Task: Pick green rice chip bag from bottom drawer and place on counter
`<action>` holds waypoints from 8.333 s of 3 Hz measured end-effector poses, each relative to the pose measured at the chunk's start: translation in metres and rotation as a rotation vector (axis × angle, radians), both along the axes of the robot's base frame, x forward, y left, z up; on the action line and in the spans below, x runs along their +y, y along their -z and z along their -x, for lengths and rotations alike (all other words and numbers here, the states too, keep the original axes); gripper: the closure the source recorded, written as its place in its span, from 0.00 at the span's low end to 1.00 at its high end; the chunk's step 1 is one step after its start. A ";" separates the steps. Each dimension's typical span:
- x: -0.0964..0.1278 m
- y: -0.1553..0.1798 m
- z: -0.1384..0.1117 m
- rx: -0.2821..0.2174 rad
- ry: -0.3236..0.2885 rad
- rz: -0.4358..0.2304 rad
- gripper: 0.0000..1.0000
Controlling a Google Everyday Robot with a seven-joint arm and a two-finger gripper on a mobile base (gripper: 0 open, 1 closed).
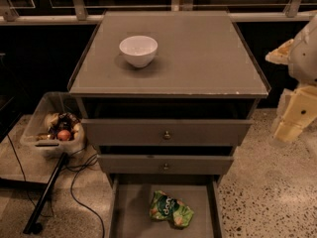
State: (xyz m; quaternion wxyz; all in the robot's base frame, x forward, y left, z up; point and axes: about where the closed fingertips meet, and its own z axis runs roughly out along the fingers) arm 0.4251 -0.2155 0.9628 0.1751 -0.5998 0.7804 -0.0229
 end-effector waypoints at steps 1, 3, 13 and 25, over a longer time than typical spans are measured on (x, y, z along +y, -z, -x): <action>0.002 0.032 0.021 -0.001 0.001 -0.063 0.00; 0.017 0.144 0.031 0.018 -0.005 -0.155 0.00; 0.055 0.437 0.021 0.165 -0.091 -0.391 0.00; 0.084 0.679 -0.046 0.033 0.140 -0.738 0.00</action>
Offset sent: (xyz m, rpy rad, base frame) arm -0.0550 0.0148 -0.1518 0.2220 -0.0044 0.0054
